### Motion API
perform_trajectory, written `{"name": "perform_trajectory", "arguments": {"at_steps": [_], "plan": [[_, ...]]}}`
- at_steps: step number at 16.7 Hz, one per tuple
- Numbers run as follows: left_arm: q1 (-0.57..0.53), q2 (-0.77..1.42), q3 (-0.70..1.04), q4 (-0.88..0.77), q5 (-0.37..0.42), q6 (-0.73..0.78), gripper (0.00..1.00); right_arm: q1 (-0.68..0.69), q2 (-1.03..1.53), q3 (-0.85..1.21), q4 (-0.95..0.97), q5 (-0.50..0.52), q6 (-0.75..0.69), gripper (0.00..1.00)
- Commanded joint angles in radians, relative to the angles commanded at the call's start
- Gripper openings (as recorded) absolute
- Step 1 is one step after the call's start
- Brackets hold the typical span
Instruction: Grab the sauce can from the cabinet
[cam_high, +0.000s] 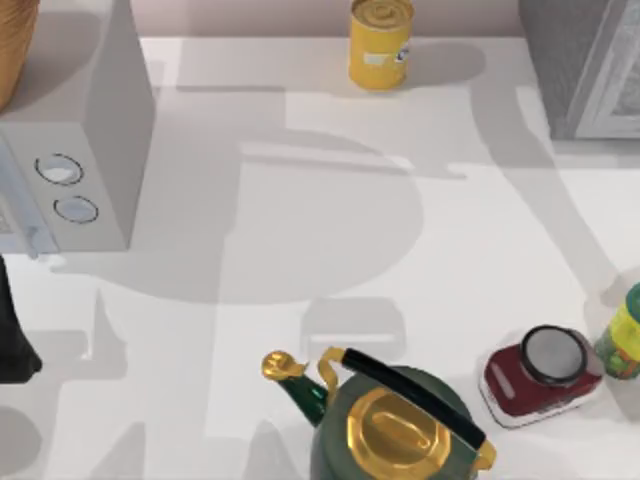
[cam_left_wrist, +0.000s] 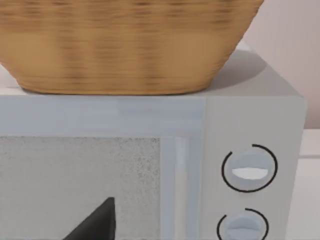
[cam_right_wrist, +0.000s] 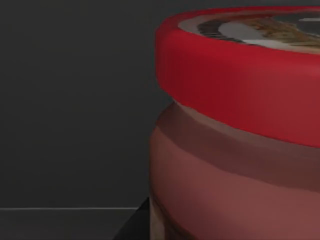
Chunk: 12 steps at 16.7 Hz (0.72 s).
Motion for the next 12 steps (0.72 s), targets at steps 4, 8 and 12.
{"name": "perform_trajectory", "arguments": {"at_steps": [4, 8, 12], "plan": [[0.000, 0.000, 0.000, 0.000, 0.000, 0.000, 1.00, 0.005, -0.004, 0.000, -0.003, 0.002, 0.002, 0.00], [0.000, 0.000, 0.000, 0.000, 0.000, 0.000, 1.00, 0.114, -0.108, 0.003, -0.114, 0.100, 0.002, 0.00], [0.000, 0.000, 0.000, 0.000, 0.000, 0.000, 1.00, 0.277, -0.290, 0.002, -0.298, 0.269, 0.005, 0.00]]}}
